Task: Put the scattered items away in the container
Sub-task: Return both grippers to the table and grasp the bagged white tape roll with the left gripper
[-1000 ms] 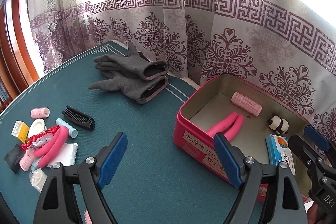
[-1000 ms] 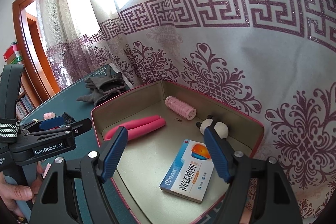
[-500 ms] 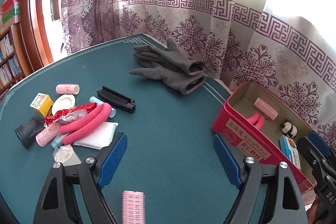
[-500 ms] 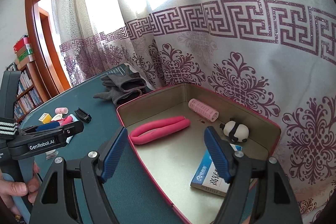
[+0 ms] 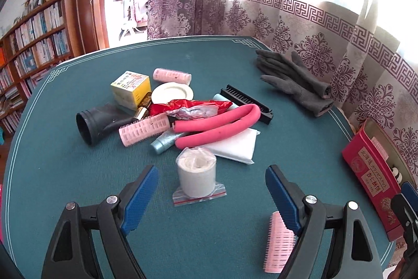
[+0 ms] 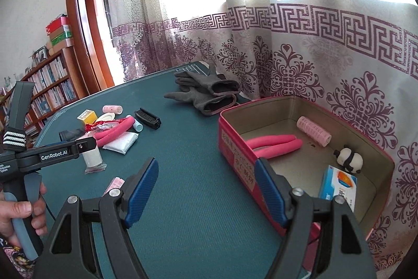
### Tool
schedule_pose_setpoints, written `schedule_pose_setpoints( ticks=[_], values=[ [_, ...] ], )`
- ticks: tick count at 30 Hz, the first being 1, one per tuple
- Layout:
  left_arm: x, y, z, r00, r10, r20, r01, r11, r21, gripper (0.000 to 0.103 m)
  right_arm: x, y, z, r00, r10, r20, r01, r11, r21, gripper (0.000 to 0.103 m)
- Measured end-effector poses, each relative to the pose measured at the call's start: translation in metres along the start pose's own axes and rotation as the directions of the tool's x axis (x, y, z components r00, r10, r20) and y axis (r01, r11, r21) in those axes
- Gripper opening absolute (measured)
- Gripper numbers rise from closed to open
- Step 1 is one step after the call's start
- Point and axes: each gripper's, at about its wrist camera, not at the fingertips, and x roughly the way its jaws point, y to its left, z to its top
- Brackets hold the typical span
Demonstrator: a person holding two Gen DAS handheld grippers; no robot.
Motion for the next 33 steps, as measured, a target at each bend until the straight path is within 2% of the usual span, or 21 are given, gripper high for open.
schedule_pose_setpoints(
  ticks=[6, 11, 23, 27, 28, 29, 30, 32, 33],
  values=[
    [0.008, 0.021, -0.009, 0.999, 0.014, -0.029, -0.015, 1.000, -0.024, 0.086, 0.018, 0.032, -0.010, 0.995, 0.065, -0.081, -0.070, 0.996, -0.053, 0.079],
    [0.018, 0.024, -0.008, 0.999, 0.012, -0.043, -0.013, 1.000, -0.015, 0.086, 0.026, 0.048, -0.017, 0.990, 0.078, -0.116, -0.088, 0.992, -0.087, 0.079],
    [0.054, 0.011, 0.010, 0.999, -0.001, -0.053, 0.002, 1.000, 0.011, 0.086, 0.037, 0.053, -0.019, 0.984, 0.076, -0.158, -0.091, 0.992, -0.091, 0.080],
    [0.067, 0.010, 0.007, 0.998, 0.009, -0.062, -0.008, 1.000, 0.017, 0.084, 0.044, 0.054, -0.021, 0.978, 0.110, -0.179, -0.127, 0.988, -0.083, 0.080],
    [0.069, 0.010, 0.005, 0.998, 0.010, -0.061, -0.009, 1.000, 0.020, 0.080, 0.045, 0.055, -0.021, 0.976, 0.115, -0.182, -0.132, 0.988, -0.085, 0.080],
    [0.071, 0.011, 0.004, 0.998, 0.012, -0.067, -0.010, 1.000, 0.024, 0.060, 0.047, 0.056, -0.022, 0.975, 0.119, -0.186, -0.137, 0.987, -0.086, 0.081],
    [0.074, 0.012, 0.003, 0.997, 0.008, -0.078, -0.006, 1.000, 0.022, 0.046, 0.049, 0.057, -0.022, 0.974, 0.124, -0.190, -0.143, 0.986, -0.086, 0.081],
    [0.074, 0.017, 0.002, 0.998, -0.003, -0.069, 0.003, 1.000, 0.003, 0.038, 0.054, 0.059, -0.022, 0.971, 0.131, -0.202, -0.150, 0.985, -0.084, 0.081],
    [0.073, 0.019, 0.002, 0.998, -0.013, -0.065, 0.012, 1.000, -0.009, 0.038, 0.056, 0.061, -0.022, 0.969, 0.135, -0.208, -0.155, 0.985, -0.082, 0.081]
  ],
)
